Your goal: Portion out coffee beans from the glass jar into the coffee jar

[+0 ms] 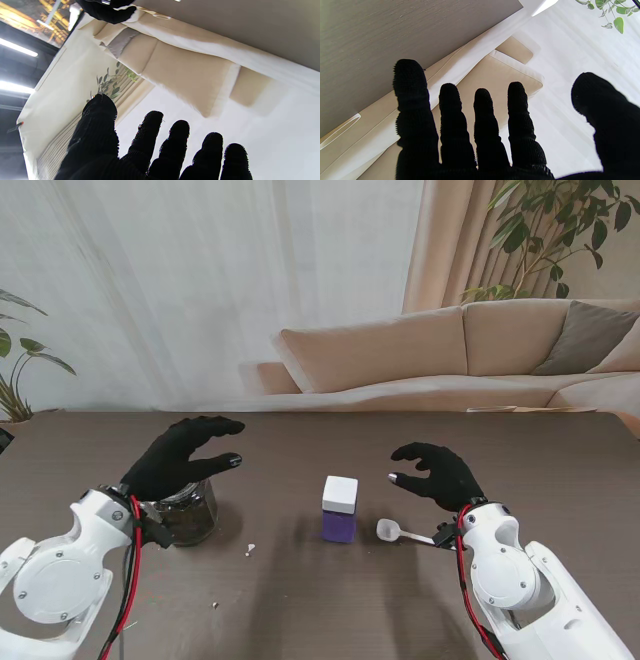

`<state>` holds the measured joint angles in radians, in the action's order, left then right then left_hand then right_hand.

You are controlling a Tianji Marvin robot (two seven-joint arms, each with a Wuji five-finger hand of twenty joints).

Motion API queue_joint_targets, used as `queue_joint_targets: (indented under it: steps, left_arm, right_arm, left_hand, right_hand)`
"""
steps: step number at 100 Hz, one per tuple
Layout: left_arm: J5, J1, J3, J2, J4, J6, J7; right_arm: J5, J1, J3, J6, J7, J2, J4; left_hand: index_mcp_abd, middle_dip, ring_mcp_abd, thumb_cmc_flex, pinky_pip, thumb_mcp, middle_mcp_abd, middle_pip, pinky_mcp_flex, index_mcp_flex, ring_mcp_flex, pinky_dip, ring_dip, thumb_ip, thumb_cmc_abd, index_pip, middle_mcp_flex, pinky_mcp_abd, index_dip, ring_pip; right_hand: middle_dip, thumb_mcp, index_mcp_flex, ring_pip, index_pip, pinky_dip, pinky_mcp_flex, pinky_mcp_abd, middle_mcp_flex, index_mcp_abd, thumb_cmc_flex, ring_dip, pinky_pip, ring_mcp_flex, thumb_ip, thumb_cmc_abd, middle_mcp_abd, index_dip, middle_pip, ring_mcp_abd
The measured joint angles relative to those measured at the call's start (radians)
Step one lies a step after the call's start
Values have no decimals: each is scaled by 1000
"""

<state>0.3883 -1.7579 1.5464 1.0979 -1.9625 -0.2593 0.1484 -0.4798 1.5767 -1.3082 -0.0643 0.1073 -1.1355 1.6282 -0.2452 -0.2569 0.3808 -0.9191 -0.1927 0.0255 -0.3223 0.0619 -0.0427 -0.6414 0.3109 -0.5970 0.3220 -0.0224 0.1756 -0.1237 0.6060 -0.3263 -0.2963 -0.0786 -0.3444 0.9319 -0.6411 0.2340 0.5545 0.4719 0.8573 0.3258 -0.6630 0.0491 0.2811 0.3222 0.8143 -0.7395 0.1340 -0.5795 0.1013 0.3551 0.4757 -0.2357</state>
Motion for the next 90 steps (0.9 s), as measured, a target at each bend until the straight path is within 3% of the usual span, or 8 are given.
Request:
queue_joint_targets:
  steps: [26, 37, 47, 68, 90]
  left_arm:
    - [114, -86, 120, -8, -34, 42, -11]
    - [132, -103, 130, -9, -23, 62, -28]
    - [201, -107, 130, -8, 5, 61, -72]
    - [312, -98, 124, -7, 87, 72, -145]
    - [302, -92, 122, -4, 128, 114, -152]
  right_arm:
    - [6, -2, 5, 0, -6, 1, -3]
    - [10, -3, 6, -1, -12, 1, -7]
    - [15, -5, 7, -1, -13, 1, -11]
    - [21, -7, 10, -1, -14, 1, -15]
    - [28, -7, 16, -1, -20, 2, -15]
  left_hand:
    - [0, 0, -13, 0, 0, 0, 5, 0, 12, 0, -18, 0, -1, 0, 0, 0, 0, 11, 0, 0]
    - [8, 0, -17, 0, 8, 0, 12, 0, 24, 0, -25, 0, -1, 0, 0, 0, 0, 22, 0, 1]
    - [24, 1, -25, 0, 11, 0, 26, -1, 41, 5, -37, 0, -2, 0, 0, 0, -28, 35, 0, 1]
    - [74, 10, -73, 1, 36, 0, 66, -13, 99, 42, -101, 9, -16, 0, 9, 4, -98, 75, 3, 28]
    - [82, 10, -75, 1, 36, 0, 74, -13, 100, 42, -102, 14, -27, 0, 9, 4, -98, 77, 3, 28]
  right_hand:
    - [0, 2, 0, 0, -1, 0, 0, 0, 0, -7, 0, 0, 0, 0, -8, -2, 2, 0, 0, 0]
    - [0, 2, 0, 0, -2, 0, 0, 0, 0, -7, 0, 0, 0, 0, -8, -2, 3, 0, 0, 0]
    - [0, 2, -14, 0, -8, 0, 0, 0, 0, -8, 0, 0, 0, 0, -8, -2, 7, 0, 0, 0]
    - [0, 2, -16, 0, -10, 0, 0, 0, 0, -8, 0, 0, 0, 0, -8, -2, 9, 0, 0, 0]
    - [0, 2, -16, 0, -10, 0, 0, 0, 0, -8, 0, 0, 0, 0, -8, -2, 9, 1, 0, 0]
